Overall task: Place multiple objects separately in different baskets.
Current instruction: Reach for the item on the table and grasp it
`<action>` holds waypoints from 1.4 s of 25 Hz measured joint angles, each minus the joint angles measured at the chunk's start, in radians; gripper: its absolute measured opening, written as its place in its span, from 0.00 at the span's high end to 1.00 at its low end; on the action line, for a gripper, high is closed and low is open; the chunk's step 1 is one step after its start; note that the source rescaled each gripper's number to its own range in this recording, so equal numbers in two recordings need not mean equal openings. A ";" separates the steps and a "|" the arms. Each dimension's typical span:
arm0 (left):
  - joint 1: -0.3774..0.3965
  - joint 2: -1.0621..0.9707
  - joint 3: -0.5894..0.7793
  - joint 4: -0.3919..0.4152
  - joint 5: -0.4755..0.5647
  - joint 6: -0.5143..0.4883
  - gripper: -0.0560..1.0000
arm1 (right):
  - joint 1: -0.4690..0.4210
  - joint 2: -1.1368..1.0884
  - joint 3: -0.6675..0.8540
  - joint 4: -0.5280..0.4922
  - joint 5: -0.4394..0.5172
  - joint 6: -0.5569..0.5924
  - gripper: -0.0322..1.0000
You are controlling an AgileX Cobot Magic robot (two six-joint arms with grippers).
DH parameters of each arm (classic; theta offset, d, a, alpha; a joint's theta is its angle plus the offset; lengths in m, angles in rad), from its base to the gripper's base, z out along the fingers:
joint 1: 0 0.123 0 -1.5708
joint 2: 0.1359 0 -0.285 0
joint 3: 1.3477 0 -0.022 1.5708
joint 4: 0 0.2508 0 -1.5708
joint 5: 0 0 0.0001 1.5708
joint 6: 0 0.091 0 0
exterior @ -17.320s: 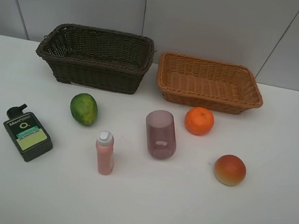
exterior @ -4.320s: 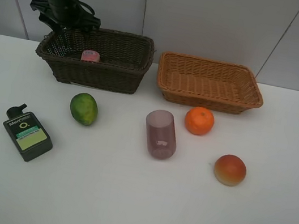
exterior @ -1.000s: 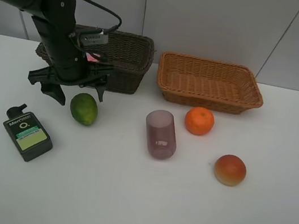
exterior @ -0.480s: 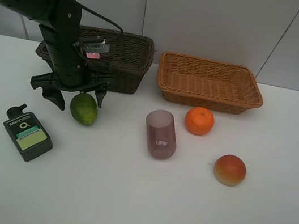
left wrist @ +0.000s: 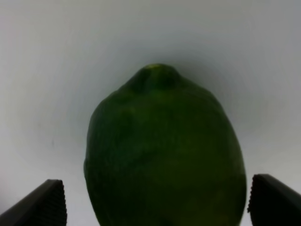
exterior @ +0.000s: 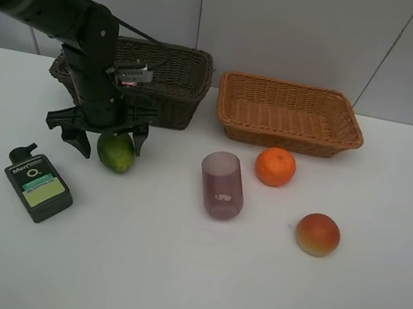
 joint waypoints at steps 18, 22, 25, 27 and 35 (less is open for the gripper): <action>0.000 0.044 -0.036 0.048 -0.024 -0.034 0.00 | 0.000 0.000 0.000 0.000 0.000 0.000 0.06; 0.000 0.044 -0.040 0.048 -0.025 -0.037 0.00 | 0.000 0.000 0.000 0.000 0.000 0.000 0.06; 0.000 0.044 -0.040 0.048 -0.025 -0.037 0.00 | 0.000 0.000 0.000 0.000 0.000 0.000 0.06; 0.000 0.044 -0.040 0.048 -0.025 -0.037 0.00 | 0.000 0.000 0.000 0.000 0.000 0.000 0.06; 0.000 0.044 -0.040 0.049 -0.025 -0.038 0.00 | 0.000 0.000 0.000 0.000 0.000 0.000 0.06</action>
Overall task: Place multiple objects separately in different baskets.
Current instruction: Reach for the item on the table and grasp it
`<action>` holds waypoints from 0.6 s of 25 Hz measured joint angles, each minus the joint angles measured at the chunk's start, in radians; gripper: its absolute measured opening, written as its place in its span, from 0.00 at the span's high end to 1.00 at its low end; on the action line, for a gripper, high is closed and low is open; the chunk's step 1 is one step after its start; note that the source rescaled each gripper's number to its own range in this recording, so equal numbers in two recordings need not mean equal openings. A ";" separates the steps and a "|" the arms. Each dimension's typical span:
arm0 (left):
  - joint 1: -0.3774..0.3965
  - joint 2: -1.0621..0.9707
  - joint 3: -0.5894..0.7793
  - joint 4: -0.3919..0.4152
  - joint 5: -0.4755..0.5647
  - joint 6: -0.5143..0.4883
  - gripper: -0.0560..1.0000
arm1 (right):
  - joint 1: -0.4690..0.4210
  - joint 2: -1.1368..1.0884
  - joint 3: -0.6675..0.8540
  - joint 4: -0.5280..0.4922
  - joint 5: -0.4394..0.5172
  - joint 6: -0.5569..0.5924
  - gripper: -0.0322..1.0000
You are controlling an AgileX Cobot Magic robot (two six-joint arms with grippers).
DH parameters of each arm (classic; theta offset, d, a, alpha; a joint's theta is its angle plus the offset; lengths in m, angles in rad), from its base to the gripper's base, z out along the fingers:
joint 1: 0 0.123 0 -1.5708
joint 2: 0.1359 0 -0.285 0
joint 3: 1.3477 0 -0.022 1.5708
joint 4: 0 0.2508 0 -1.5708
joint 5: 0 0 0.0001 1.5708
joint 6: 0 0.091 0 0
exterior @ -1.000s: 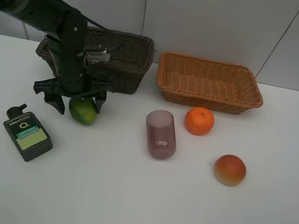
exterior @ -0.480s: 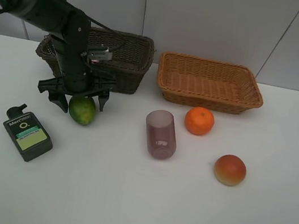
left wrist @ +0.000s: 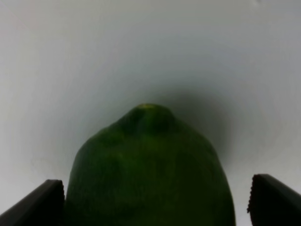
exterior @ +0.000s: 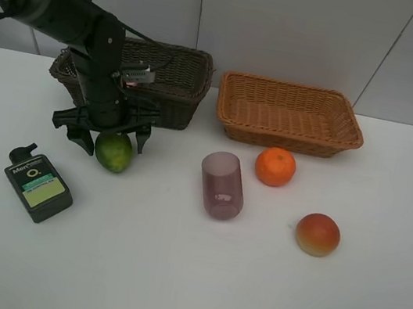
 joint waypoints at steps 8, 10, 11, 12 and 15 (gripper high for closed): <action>0.000 0.015 0.000 0.000 0.012 -0.001 0.00 | 0.000 0.000 0.000 0.000 0.000 0.000 0.06; 0.000 0.015 -0.004 0.000 0.015 -0.001 0.00 | 0.000 0.000 0.000 0.000 0.000 0.000 0.06; 0.000 0.016 -0.007 0.000 0.017 -0.002 0.00 | 0.000 0.000 0.000 0.000 0.000 0.000 0.06; 0.000 0.018 -0.007 0.000 0.018 -0.002 0.00 | 0.000 0.000 0.000 -0.001 0.000 0.000 0.06; 0.000 0.030 -0.007 0.000 0.022 -0.002 0.00 | 0.000 0.000 0.000 -0.001 0.000 0.000 0.06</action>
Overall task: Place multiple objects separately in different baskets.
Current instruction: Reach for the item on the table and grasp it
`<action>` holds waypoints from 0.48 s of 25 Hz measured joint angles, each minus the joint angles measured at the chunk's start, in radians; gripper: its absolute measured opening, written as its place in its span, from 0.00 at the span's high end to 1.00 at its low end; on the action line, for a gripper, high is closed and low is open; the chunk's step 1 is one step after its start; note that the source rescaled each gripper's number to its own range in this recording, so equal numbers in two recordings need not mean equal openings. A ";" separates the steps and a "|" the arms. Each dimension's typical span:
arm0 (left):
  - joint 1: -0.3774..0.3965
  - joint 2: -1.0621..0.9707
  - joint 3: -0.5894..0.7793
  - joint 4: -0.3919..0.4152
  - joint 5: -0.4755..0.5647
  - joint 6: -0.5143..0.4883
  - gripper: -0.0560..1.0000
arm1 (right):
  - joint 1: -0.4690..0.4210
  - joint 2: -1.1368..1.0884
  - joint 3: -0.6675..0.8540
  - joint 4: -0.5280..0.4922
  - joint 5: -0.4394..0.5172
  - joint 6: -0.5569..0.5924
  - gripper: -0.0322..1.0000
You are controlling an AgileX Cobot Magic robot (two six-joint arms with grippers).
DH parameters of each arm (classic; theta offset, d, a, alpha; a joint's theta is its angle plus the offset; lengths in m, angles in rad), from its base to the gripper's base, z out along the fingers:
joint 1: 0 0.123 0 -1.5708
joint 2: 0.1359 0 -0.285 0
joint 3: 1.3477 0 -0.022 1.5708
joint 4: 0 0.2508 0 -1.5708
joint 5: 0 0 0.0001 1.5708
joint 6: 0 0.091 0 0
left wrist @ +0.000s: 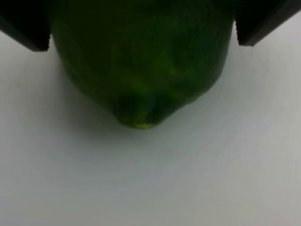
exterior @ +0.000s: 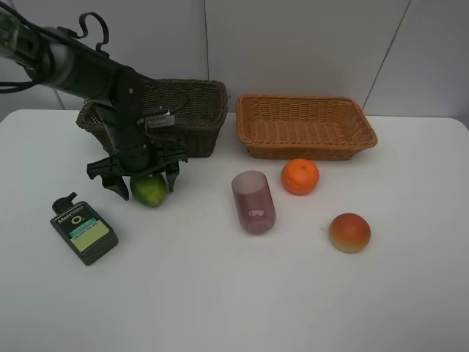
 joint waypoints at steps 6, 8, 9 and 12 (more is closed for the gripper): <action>0.000 0.001 0.000 -0.005 0.000 -0.006 0.31 | 0.000 0.000 0.000 0.000 0.000 0.000 0.06; 0.000 0.001 -0.001 -0.019 0.004 -0.006 0.31 | 0.000 0.000 0.000 0.000 0.000 0.000 0.06; 0.000 0.001 -0.001 -0.027 0.007 -0.006 0.31 | 0.000 0.000 0.000 0.000 0.000 0.000 0.06; 0.000 0.001 -0.002 -0.050 0.019 -0.006 0.31 | 0.000 0.000 0.000 0.000 0.000 0.000 0.06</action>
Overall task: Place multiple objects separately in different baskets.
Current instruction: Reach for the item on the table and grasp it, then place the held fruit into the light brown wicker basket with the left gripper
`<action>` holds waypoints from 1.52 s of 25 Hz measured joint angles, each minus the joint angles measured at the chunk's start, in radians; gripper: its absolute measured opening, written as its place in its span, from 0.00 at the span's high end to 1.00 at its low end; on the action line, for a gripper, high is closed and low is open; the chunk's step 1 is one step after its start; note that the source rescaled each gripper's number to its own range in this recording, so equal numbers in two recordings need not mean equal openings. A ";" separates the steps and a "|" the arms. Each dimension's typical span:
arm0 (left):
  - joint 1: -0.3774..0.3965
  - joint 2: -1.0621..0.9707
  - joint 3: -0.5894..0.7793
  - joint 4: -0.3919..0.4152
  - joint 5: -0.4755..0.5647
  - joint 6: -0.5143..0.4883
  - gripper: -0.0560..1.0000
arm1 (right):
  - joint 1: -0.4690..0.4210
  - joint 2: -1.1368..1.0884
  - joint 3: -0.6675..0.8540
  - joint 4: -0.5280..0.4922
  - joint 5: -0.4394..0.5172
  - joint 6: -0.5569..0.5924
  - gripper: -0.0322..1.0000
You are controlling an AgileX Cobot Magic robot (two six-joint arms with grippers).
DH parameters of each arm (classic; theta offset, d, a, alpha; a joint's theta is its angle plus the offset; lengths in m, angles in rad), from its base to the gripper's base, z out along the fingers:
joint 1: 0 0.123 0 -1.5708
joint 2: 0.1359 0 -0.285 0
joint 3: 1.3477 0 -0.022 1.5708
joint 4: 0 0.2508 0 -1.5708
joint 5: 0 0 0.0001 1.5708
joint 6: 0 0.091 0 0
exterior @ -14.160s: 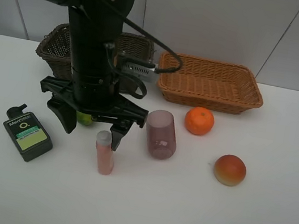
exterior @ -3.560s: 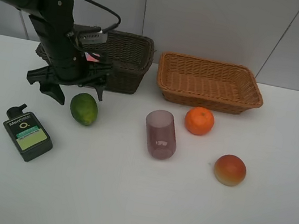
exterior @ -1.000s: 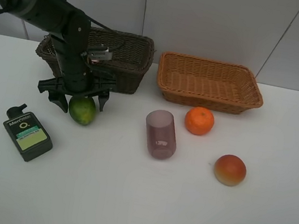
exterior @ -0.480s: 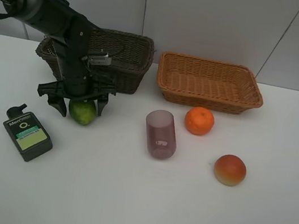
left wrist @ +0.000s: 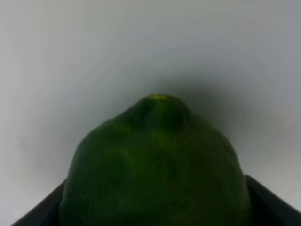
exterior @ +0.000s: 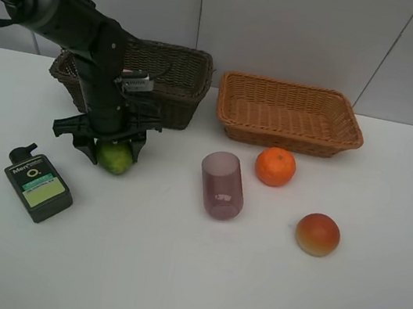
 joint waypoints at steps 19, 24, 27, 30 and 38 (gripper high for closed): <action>-0.002 0.000 0.000 -0.005 -0.005 0.018 0.31 | 0.000 0.000 0.000 0.001 0.000 0.000 0.06; -0.024 -0.017 0.000 -0.007 -0.009 0.112 0.31 | 0.000 0.000 0.000 0.001 0.000 0.000 0.06; -0.040 -0.043 0.000 -0.013 -0.012 0.181 0.31 | 0.000 0.000 0.000 0.001 0.000 0.000 0.06; -0.054 -0.061 0.000 -0.019 -0.012 0.250 0.31 | 0.000 0.000 0.000 0.001 0.000 0.000 0.06; -0.081 -0.084 0.000 -0.022 -0.020 0.443 0.31 | 0.000 0.000 0.000 0.001 0.000 0.000 0.06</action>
